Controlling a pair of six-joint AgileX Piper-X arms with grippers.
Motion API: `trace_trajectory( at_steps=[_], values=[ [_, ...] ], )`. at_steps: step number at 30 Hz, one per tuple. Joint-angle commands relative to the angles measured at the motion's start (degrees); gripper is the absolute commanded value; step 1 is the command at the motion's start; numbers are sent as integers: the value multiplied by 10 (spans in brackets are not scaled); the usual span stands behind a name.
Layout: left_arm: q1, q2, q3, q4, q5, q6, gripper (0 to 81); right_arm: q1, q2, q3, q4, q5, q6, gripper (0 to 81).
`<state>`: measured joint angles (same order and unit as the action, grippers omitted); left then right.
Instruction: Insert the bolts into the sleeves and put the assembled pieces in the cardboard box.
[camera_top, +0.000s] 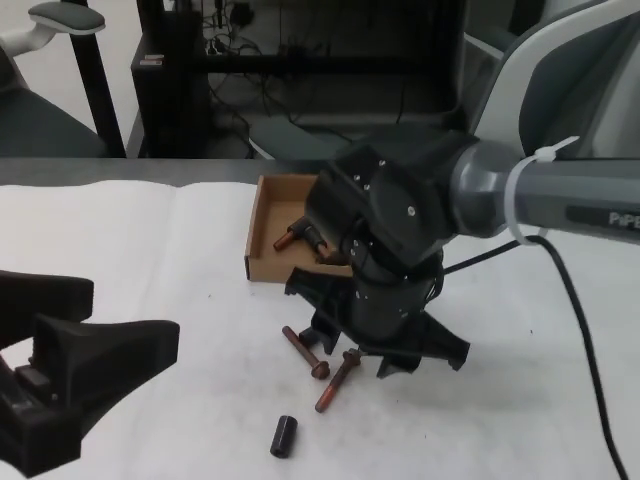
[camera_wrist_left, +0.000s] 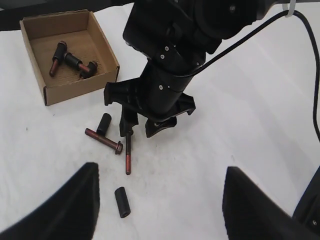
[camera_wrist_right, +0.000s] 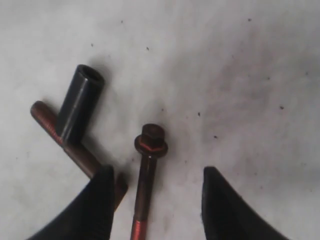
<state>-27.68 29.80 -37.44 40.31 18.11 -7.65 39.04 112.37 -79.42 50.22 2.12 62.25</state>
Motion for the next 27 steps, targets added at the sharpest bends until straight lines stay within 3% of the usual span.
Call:
trace_trajectory(
  at_steps=[1,8,10,13,15,27],
  values=[
    [-3,2,-2,-8,4,4,700,0,6,-6,-8,-12,10,533],
    [-3,2,-2,-8,4,4,700,0,9,-6,-27,-11,34,529],
    [-3,2,-2,-8,4,7,700,0,11,-6,-30,-13,34,463],
    [-3,2,-2,-8,4,23,700,1,14,-6,-33,-11,34,297],
    [-3,2,-2,-8,4,28,700,1,16,-6,-36,-11,34,248],
    [-3,2,-2,-8,4,30,700,1,20,-6,-41,-13,34,248]
  ],
)
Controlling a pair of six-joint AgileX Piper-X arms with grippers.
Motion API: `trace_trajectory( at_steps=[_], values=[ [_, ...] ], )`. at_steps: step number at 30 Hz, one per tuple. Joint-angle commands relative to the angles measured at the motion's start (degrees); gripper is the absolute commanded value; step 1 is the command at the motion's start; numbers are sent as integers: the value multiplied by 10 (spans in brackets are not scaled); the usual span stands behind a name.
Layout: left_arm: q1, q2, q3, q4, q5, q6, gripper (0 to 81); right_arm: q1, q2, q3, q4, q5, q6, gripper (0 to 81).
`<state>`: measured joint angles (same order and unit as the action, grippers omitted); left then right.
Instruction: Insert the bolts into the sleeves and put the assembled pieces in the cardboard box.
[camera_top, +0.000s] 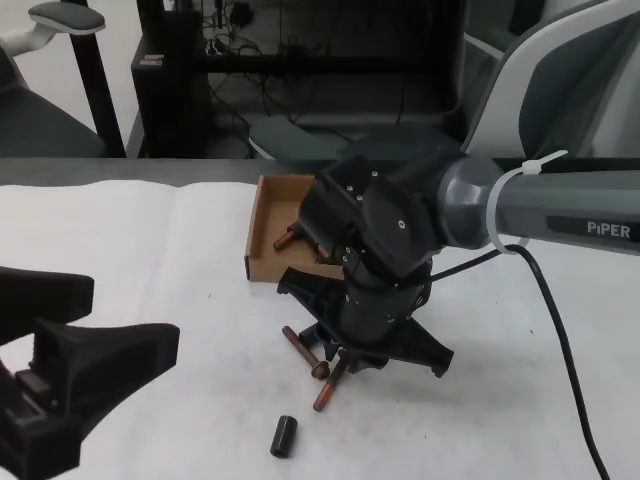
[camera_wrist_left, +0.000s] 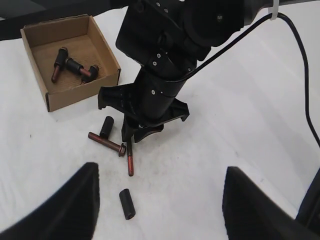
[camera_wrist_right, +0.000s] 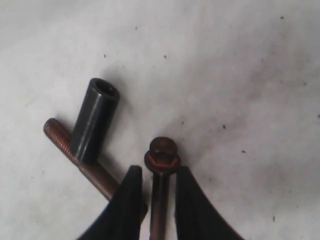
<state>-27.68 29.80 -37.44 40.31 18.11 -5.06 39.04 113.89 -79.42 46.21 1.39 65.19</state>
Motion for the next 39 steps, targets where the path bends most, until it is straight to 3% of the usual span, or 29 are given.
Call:
trace_trajectory(
  at_steps=[1,22,23,26,31,39],
  values=[
    [-3,2,-2,-8,4,4,700,1,7,-6,-1,-8,5,248],
    [-3,2,-2,-3,-1,16,700,15,32,-6,12,-26,5,244],
    [-3,2,-2,-3,-1,16,700,15,32,-6,14,-26,4,217],
    [-3,2,-2,-3,-1,16,700,15,32,-6,16,-30,-32,3],
    [-3,2,-2,-3,-1,16,700,15,25,-6,17,-30,-69,6],
    [-3,2,-2,19,-21,16,700,15,-32,-6,17,14,-200,6]
  ],
)
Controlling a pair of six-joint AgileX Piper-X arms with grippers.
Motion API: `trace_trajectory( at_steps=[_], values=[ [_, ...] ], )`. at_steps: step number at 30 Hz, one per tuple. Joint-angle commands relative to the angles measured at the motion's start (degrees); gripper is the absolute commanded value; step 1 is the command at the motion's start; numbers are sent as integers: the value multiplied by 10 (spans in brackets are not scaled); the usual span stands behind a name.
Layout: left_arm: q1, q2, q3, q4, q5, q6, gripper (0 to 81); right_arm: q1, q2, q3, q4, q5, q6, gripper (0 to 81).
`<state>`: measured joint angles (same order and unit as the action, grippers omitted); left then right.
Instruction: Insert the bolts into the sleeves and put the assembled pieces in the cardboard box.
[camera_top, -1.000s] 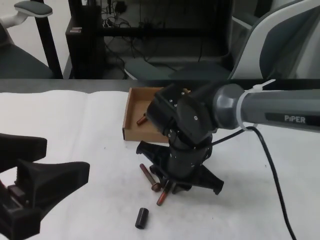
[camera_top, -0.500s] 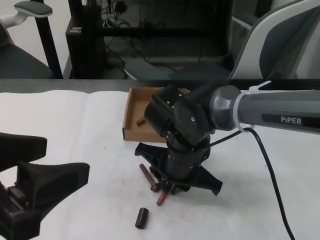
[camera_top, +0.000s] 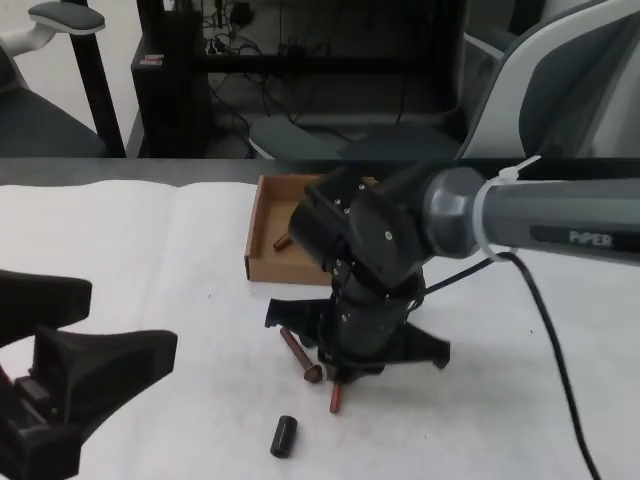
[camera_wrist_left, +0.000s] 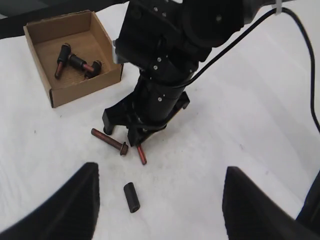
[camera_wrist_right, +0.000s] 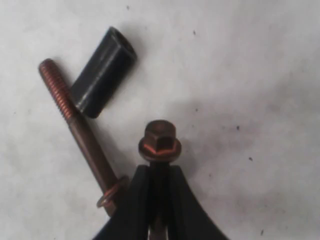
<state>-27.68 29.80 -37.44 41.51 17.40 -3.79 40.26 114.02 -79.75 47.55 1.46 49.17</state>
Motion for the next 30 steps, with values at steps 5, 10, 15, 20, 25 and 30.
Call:
trace_trajectory(
  at_steps=[5,10,15,20,25,30],
  values=[
    [-3,16,-2,24,-15,1,700,2,-88,0,9,21,-136,6],
    [-3,44,-2,33,-12,-14,700,2,-150,35,11,12,-175,6],
    [-3,85,-2,33,-10,-53,700,2,-237,116,-20,11,-183,6],
    [-4,126,-2,33,-10,-92,598,2,-338,203,-41,-6,-183,6],
    [-15,195,-30,33,-24,-137,456,2,-432,272,-41,-22,-183,6],
    [-55,297,-86,33,-60,-166,456,2,-499,301,-41,-27,-183,6]
  ],
)
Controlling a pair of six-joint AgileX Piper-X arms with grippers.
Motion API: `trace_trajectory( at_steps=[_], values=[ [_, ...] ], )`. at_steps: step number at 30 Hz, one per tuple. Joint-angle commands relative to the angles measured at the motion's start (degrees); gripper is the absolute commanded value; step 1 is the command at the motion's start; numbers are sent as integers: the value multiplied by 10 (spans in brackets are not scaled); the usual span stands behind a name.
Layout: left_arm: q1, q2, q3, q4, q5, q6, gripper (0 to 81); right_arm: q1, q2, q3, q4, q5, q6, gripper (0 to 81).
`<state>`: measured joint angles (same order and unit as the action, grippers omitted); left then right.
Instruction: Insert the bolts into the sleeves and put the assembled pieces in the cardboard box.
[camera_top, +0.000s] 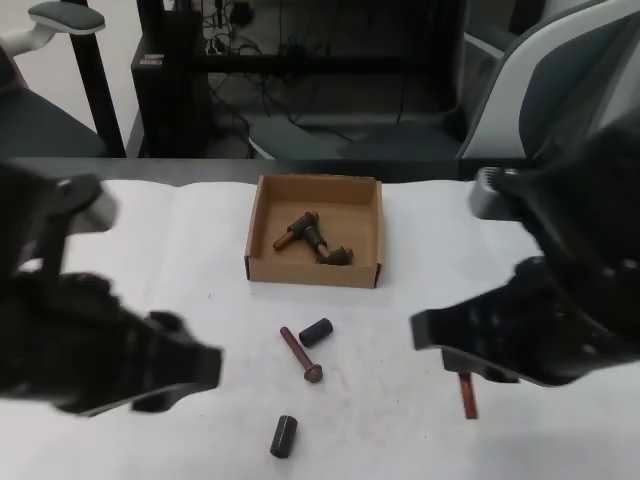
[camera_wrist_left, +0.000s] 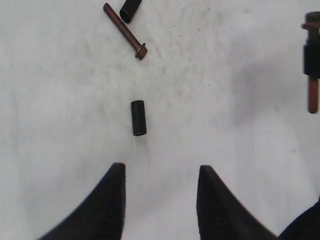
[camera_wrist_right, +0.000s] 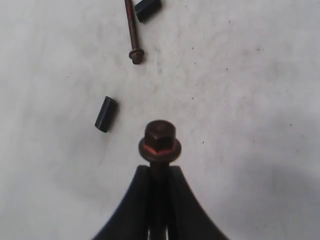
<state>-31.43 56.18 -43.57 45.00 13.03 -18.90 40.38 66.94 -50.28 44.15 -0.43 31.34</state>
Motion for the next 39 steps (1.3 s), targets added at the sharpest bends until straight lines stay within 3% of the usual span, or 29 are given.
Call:
trace_trajectory(
  at_steps=[1,6,11,13,16,20,23,30,39],
  values=[
    [-26,55,-33,-2,-20,-22,456,1,-37,9,-7,-8,-5,6],
    [-63,145,-69,1,-31,-101,456,1,-63,10,-7,-24,-30,6],
    [-65,199,-72,24,-12,-158,459,1,-78,10,-7,-47,-35,6],
    [-65,215,-72,41,-12,-158,496,1,-82,10,-7,-55,-35,6],
    [-65,234,-72,36,-14,-158,626,1,-82,10,-12,-77,-35,6],
    [-65,258,-72,26,-27,-162,610,1,-82,10,-18,-92,-35,6],
    [-65,285,-74,24,-21,-123,540,1,-82,10,-20,-93,-35,6],
    [-65,330,-74,-22,-14,-40,539,1,-82,10,-21,-101,-58,6],
    [-65,346,-77,-45,-61,71,539,1,-82,10,-20,-113,-58,6]
  ],
)
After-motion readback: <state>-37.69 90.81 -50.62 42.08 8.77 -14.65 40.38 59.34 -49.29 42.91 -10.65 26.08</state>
